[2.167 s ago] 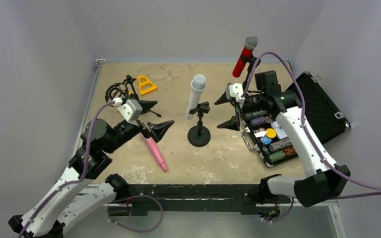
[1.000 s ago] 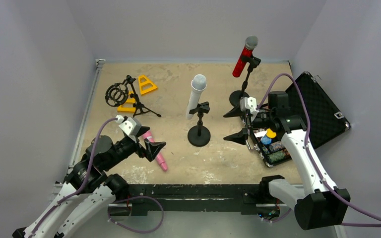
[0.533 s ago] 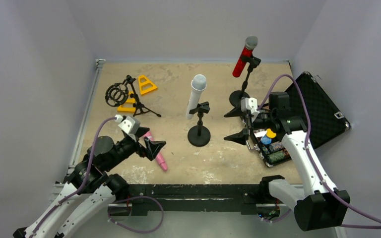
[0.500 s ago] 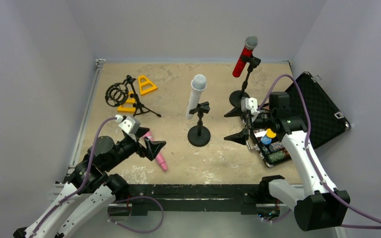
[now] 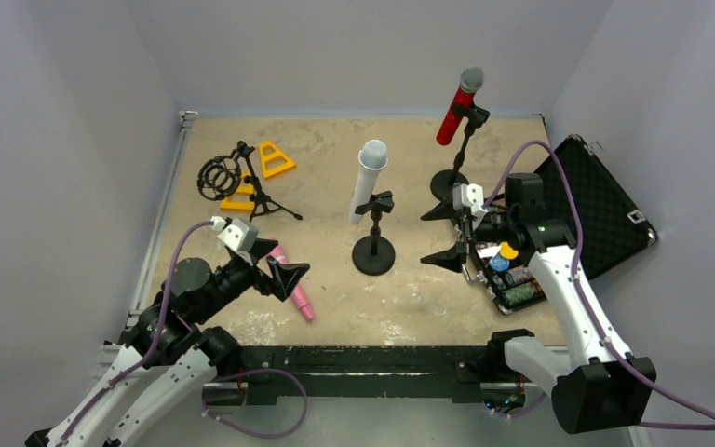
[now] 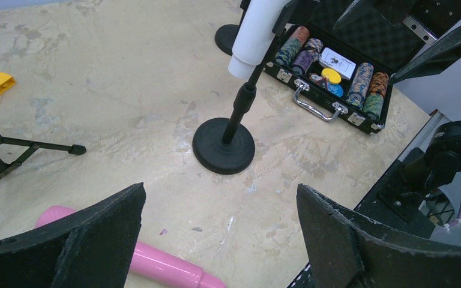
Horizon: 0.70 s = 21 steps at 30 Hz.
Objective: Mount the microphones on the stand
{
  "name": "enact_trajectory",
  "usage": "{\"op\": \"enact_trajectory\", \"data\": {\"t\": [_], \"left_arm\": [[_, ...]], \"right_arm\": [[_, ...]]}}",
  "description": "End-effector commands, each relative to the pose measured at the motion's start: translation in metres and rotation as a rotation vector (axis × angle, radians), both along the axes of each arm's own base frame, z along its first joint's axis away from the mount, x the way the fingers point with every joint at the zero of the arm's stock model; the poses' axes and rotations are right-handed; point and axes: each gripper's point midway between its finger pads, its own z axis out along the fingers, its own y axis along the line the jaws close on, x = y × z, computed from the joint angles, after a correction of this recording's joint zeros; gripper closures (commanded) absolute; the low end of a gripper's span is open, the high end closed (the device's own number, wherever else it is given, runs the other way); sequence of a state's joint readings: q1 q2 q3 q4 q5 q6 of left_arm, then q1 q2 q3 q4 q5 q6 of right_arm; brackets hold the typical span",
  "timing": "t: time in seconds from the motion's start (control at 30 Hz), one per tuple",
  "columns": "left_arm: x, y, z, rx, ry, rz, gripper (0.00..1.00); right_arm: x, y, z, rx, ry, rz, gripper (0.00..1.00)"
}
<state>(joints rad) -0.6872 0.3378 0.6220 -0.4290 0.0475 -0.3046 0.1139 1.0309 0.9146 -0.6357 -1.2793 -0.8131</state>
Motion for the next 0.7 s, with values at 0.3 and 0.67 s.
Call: {"op": "enact_trajectory", "data": {"t": [0.3,0.67], "left_arm": [[0.0038,0.0021,0.0076,-0.029,-0.014,0.027,0.01],[0.0037,0.0014,0.0108,-0.031,-0.018,0.023,0.01]], "right_arm": [[-0.0041,0.0007,0.0078,0.030,-0.043,0.024,0.01],[-0.0039,0.0004,0.0073,0.031,-0.041,0.023,0.01]]}}
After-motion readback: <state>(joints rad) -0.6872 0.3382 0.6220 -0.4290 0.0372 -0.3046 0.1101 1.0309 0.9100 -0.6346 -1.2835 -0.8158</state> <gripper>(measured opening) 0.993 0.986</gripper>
